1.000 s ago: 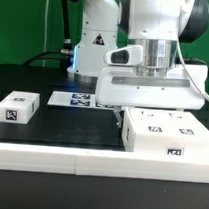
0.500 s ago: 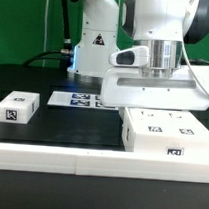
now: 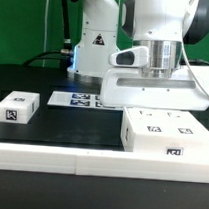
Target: Assemble cabinet
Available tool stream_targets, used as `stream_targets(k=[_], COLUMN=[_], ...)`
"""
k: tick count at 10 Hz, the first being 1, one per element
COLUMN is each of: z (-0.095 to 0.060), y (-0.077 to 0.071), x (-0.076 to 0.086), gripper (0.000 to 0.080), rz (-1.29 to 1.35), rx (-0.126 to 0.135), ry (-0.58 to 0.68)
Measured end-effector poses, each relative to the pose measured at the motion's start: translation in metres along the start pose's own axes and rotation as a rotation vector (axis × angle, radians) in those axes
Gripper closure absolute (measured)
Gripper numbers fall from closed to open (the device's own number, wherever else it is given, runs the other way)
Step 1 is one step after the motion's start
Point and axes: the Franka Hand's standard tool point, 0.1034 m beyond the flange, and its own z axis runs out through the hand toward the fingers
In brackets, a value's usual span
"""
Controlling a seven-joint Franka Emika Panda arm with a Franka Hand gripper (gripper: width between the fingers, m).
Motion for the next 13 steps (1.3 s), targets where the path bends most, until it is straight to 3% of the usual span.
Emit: stream_targets(k=[1,2,7,9,13], z=[0.000,0.000,-0.006,-0.035,-0.078], y=[0.000,0.000,-0.001,-0.001,0.004], x=[0.000,0.000,0.001,0.009,0.028], gripper=[0.0739,0.0780,0.0797,0.0797,0.0797], rz=[0.000,0.000,-0.015,-0.034,-0.044], rx=[0.000,0.000,0.002,0.011,0.027], ry=[-0.001,-0.001,-0.006,-0.008,-0.056])
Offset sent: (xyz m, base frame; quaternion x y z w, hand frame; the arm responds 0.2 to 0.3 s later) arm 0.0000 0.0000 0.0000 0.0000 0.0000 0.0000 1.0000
